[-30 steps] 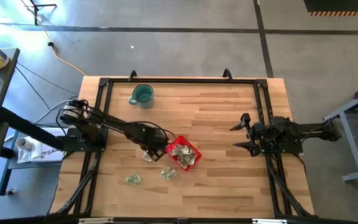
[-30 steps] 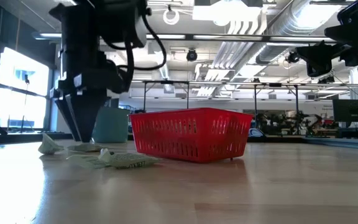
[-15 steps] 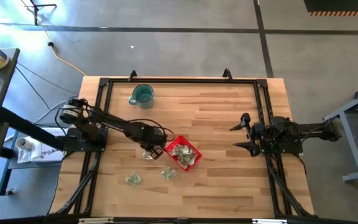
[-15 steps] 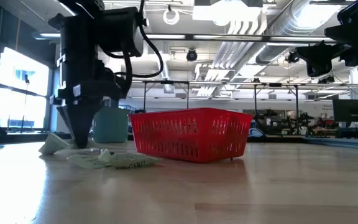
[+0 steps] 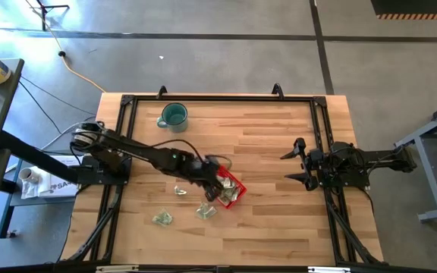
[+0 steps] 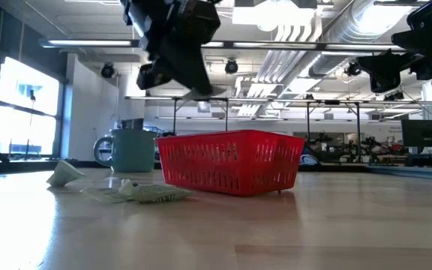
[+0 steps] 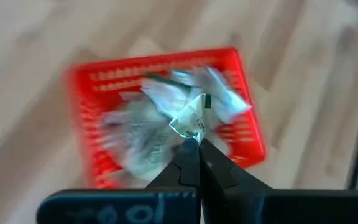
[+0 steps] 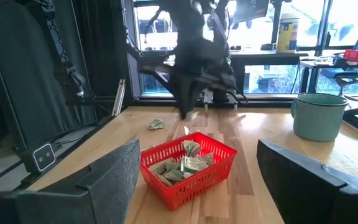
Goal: Pick and place Stevia / Truvia into bins
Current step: Put the white stevia packet into the basket
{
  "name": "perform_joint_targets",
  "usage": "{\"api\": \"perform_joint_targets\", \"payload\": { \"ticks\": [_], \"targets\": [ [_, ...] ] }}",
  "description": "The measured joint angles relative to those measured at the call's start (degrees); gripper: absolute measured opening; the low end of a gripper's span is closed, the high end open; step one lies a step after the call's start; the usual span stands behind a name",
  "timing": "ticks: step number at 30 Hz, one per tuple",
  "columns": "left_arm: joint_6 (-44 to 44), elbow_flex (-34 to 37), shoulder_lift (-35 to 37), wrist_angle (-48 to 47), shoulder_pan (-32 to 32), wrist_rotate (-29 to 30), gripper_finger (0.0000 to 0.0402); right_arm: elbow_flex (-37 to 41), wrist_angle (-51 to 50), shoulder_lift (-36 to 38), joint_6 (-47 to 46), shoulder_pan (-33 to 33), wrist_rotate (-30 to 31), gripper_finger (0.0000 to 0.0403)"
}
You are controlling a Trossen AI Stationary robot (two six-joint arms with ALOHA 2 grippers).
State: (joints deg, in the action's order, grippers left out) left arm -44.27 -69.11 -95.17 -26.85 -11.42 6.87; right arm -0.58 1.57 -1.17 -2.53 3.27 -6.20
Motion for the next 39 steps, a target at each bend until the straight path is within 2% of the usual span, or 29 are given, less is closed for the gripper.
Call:
{"api": "perform_joint_targets", "payload": {
  "ticks": [5, 12, 15, 18, 21, 23, 27, 35, 39],
  "targets": [
    [2.0, -0.69, -4.41, 6.96, 0.0, -3.48, 0.006, 0.0, 0.04, -0.16, -0.01, 0.01, 0.03, 0.0312],
    [-0.64, -0.61, -3.9, 5.18, 0.04, -3.36, 0.0184, 0.0, 0.19, -0.75, 0.01, 0.01, 0.04, 0.0312],
    [-3.2, -0.65, -1.58, -2.63, -0.38, -5.13, 0.0235, 0.0, 0.21, -0.74, -0.01, 0.02, 0.04, 0.0312],
    [-3.6, -0.6, 0.27, -17.67, -2.78, -3.41, 0.0262, 0.0, 0.24, -0.72, 0.01, 0.02, 0.04, 0.0312],
    [-2.04, -0.6, 1.13, -29.72, -6.52, -0.45, 0.0268, 0.0, 0.24, -0.72, 0.0, 0.02, 0.04, 0.0312],
    [1.62, -0.14, 1.13, -33.75, -8.69, -0.06, 0.0267, 0.0, 0.24, -0.72, 0.0, 0.02, 0.02, 0.0312],
    [7.84, 4.1, 0.76, -28.99, -10.54, -0.17, 0.0259, 0.0, 0.26, -0.72, 0.01, 0.02, 0.04, 0.0312],
    [9.91, 13.23, 0.8, -16.55, -10.32, -0.92, 0.0253, 0.0, 0.3, -0.7, -0.01, 0.02, 0.02, 0.0312],
    [10.14, 17.07, 0.8, -13.48, -9.45, -0.04, 0.022, 0.0, 0.3, -0.7, 0.0, 0.01, 0.02, 0.0312]
  ]
}}
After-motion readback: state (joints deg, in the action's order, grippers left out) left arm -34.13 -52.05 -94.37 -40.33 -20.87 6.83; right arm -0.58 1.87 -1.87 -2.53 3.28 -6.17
